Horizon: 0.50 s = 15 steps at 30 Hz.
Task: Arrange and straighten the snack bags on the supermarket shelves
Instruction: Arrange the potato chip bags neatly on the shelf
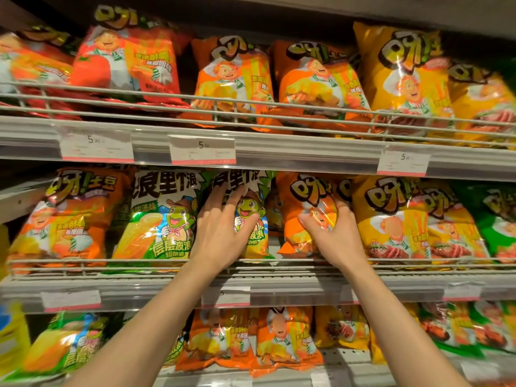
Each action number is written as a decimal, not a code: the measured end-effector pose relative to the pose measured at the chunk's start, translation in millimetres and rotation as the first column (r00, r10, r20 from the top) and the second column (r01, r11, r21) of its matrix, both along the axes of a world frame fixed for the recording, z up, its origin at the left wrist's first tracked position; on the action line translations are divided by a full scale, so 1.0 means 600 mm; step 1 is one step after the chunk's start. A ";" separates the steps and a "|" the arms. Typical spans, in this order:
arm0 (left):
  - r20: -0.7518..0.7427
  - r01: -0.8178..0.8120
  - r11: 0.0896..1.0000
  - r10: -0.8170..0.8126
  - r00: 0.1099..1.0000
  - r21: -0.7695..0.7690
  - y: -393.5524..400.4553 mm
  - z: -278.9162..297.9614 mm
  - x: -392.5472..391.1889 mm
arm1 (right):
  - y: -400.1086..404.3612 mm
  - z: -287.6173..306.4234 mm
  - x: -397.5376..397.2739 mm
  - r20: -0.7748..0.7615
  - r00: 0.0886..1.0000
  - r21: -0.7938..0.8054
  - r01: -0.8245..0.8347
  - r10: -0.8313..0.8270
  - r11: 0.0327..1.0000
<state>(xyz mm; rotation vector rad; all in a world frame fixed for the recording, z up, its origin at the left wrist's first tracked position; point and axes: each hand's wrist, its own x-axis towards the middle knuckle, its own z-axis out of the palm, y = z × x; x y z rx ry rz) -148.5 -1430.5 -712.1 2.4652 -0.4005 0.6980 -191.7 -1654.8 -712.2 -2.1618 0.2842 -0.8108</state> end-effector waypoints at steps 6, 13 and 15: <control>-0.035 -0.024 0.999 0.023 0.999 -0.035 -0.001 0.002 -0.010 | -0.012 0.002 -0.003 0.054 0.998 0.149 -0.049 0.042 0.988; -0.046 -0.030 0.999 0.029 0.999 -0.025 0.000 0.005 -0.013 | -0.020 0.001 -0.007 0.101 0.993 0.226 -0.083 0.062 0.971; -0.063 -0.033 0.998 0.029 0.998 -0.050 0.000 0.004 -0.011 | -0.020 -0.001 -0.006 0.111 0.992 0.253 -0.089 0.063 0.963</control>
